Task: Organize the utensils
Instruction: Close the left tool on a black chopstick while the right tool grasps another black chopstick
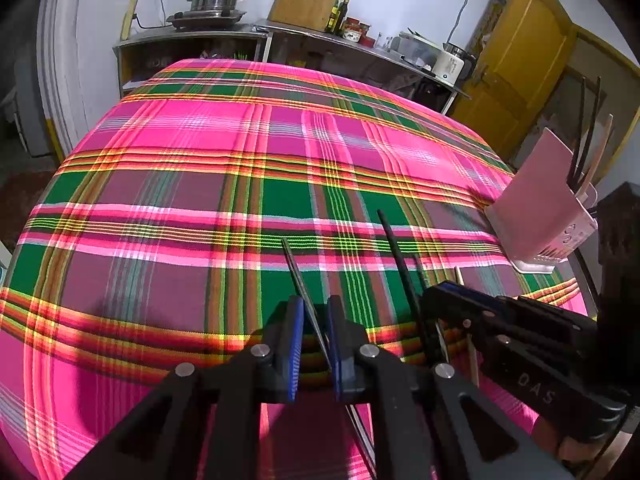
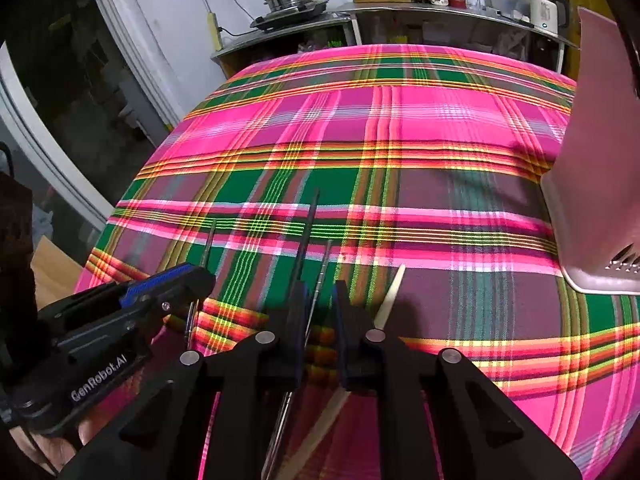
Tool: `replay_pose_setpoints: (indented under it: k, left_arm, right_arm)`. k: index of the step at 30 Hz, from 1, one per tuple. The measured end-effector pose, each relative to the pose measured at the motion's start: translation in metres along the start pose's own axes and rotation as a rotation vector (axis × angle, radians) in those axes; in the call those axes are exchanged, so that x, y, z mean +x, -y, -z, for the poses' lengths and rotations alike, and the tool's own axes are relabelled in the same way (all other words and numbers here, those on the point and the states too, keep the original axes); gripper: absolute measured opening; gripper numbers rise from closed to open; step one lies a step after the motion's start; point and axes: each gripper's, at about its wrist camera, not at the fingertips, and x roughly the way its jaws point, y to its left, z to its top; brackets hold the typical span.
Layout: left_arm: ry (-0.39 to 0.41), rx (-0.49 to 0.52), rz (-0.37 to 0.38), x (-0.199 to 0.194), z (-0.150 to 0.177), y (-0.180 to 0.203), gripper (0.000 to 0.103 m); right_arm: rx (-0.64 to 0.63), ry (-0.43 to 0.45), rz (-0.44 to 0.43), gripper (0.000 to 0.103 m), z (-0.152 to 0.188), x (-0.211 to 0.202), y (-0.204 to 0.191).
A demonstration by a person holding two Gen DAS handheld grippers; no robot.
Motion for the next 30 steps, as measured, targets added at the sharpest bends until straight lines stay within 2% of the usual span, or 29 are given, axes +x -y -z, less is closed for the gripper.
replay_pose_setpoints:
  k: [2, 11, 15, 22, 26, 30]
  left_arm:
    - [-0.002, -0.003, 0.003, 0.000, 0.000, 0.000, 0.012]
    - [-0.011, -0.021, -0.001, 0.006, -0.007, 0.000, 0.012]
    - [-0.015, 0.003, -0.032, 0.007, -0.008, 0.006, 0.012]
    - [-0.021, 0.041, -0.080, 0.010, -0.009, 0.013, 0.008]
    - [-0.035, 0.012, -0.044, 0.009, -0.013, 0.009, 0.004]
    - [-0.008, 0.018, -0.025, -0.004, -0.016, 0.012, 0.004]
  right_arm:
    - [0.000, -0.002, 0.007, 0.007, 0.001, -0.001, 0.002]
    - [-0.008, -0.017, 0.049, 0.007, -0.007, 0.004, -0.005]
    - [-0.028, -0.019, 0.075, 0.008, -0.006, 0.005, -0.010]
    - [-0.030, -0.026, 0.066, 0.006, -0.006, 0.005, -0.009]
    - [-0.009, -0.015, 0.030, 0.005, -0.007, -0.002, -0.005]
    - [-0.014, 0.021, 0.011, 0.004, -0.010, -0.020, -0.007]
